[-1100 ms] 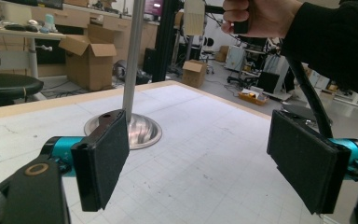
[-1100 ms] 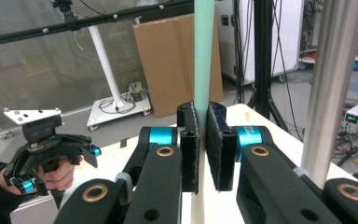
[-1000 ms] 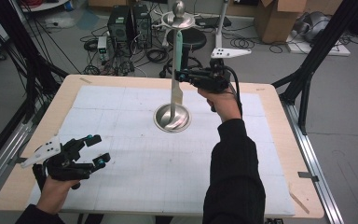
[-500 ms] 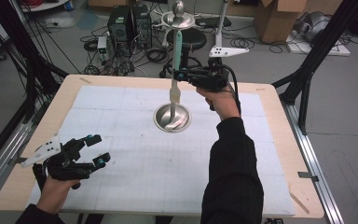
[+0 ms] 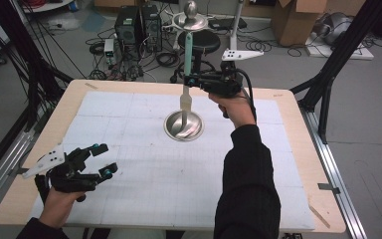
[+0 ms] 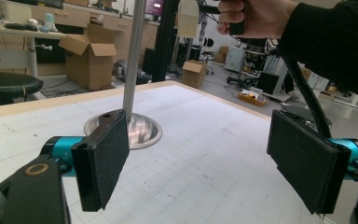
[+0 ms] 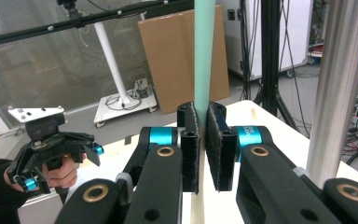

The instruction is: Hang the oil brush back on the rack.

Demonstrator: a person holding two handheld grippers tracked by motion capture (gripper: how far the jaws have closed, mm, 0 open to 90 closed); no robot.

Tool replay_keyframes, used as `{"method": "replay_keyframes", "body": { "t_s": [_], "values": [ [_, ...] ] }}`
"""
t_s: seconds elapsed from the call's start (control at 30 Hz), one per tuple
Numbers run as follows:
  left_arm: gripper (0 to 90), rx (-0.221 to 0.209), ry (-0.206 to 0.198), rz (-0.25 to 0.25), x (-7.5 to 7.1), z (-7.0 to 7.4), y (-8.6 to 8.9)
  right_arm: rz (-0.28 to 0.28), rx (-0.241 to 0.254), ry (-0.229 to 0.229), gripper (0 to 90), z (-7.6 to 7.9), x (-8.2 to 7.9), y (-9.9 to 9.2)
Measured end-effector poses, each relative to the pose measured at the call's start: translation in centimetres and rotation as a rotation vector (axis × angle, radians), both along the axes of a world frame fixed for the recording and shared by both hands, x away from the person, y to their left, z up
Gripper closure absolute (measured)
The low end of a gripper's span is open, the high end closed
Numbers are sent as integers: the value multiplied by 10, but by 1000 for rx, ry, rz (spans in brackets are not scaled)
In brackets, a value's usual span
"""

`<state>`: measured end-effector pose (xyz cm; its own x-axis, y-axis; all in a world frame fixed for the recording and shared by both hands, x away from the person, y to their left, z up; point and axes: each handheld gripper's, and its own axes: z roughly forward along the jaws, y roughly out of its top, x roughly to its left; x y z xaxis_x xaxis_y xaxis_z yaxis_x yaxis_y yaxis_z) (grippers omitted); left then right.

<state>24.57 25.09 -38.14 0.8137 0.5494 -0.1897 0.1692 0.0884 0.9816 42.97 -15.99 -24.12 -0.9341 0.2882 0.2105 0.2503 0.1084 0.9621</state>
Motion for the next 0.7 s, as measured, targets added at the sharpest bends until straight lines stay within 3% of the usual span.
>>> {"method": "replay_keyframes", "body": {
  "t_s": [0.3,0.37,0.4,0.5,0.6,0.7],
  "values": [
    [213,2,1,2,0,0,0,-20,4,1,832,-1,1,-1],
    [213,0,3,3,0,0,0,-42,0,8,638,0,0,-1],
    [213,-3,4,4,0,-1,0,-57,0,16,590,0,-1,-2],
    [213,-1,7,5,0,-1,1,-103,-22,2,452,-2,-6,-5],
    [213,-4,8,7,1,-2,0,-203,-46,-30,320,-7,-17,-11],
    [211,6,10,11,2,-3,-1,-286,-103,-62,266,-16,-33,-20]
  ]
}}
